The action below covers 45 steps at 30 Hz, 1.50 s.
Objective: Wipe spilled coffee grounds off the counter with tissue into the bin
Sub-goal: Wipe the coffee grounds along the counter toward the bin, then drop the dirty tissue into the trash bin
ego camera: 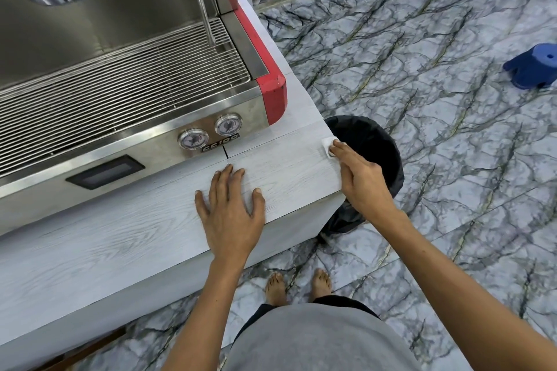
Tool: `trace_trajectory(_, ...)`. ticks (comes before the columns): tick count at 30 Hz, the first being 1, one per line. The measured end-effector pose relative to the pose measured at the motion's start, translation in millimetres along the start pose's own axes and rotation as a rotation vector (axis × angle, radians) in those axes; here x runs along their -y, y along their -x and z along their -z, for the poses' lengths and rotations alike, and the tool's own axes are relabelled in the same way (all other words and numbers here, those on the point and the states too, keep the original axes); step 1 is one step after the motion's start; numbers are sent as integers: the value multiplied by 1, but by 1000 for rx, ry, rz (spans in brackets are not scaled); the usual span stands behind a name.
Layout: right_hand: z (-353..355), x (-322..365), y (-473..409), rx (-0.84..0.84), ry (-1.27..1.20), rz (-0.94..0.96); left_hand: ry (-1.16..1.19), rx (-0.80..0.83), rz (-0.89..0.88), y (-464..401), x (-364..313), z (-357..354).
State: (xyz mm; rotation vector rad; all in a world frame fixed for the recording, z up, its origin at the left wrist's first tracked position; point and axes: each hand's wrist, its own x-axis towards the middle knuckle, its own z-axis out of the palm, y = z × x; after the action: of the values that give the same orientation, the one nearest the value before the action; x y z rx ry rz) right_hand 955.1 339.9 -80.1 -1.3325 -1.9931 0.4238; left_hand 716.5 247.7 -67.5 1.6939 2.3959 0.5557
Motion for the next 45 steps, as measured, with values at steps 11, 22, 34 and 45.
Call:
trace_trajectory(11,6,-5,-9,2,16,-11,11,14,-14,0,0,1)
trace_trajectory(22,14,-13,-11,-113,59,-33,72,30,-28,-3,1,0)
trace_trajectory(34,46,-120,-3,-43,56,-107,160,144,-305,2,-132,-53)
trace_trajectory(45,64,-243,-5,118,48,-117,125,320,-286,-35,-261,-166)
